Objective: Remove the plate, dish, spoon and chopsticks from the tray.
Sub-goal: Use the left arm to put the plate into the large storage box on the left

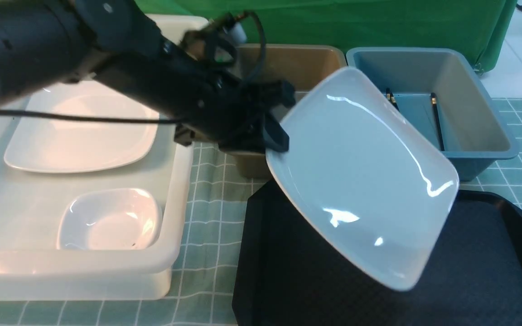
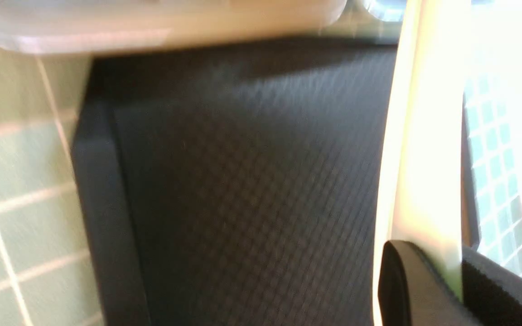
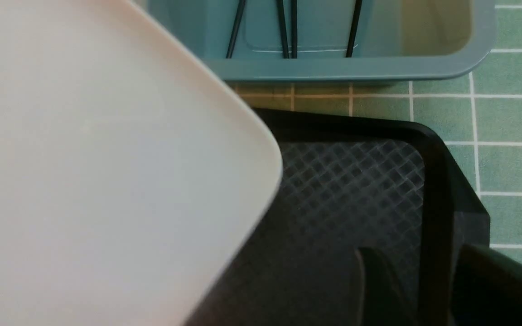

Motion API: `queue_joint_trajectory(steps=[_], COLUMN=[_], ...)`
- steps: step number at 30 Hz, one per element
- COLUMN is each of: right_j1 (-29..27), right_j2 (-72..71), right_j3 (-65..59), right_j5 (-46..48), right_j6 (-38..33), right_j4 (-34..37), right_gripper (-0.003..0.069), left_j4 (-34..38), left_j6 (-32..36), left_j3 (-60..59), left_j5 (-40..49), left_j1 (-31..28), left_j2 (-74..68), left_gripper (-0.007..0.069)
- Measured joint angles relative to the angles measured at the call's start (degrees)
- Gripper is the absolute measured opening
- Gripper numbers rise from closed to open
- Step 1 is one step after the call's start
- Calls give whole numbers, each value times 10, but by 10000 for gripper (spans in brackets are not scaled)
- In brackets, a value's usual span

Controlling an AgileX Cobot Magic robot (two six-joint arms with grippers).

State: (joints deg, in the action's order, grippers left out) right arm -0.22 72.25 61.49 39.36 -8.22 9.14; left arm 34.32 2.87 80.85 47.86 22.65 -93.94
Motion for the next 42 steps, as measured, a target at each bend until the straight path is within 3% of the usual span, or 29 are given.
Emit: queue_joint_trajectory(steps=[7,20,33,42], right_j1=[0,0,0,0], right_j2=[0,0,0,0], right_j3=[0,0,0,0], right_j5=[0,5,10,9], right_j6=[0,0,2,3], right_j4=[0,0,0,0], right_gripper=[281,281,281,281], left_j4=[1,34,39,-5], left_j6=[13,51,72,82], left_j3=[42,121,149,149], left_j5=[46,122,143,127], left_j1=[-85,-292,-488,-548], left_j2=[9,10,11,11], left_gripper=[30,30,30,30])
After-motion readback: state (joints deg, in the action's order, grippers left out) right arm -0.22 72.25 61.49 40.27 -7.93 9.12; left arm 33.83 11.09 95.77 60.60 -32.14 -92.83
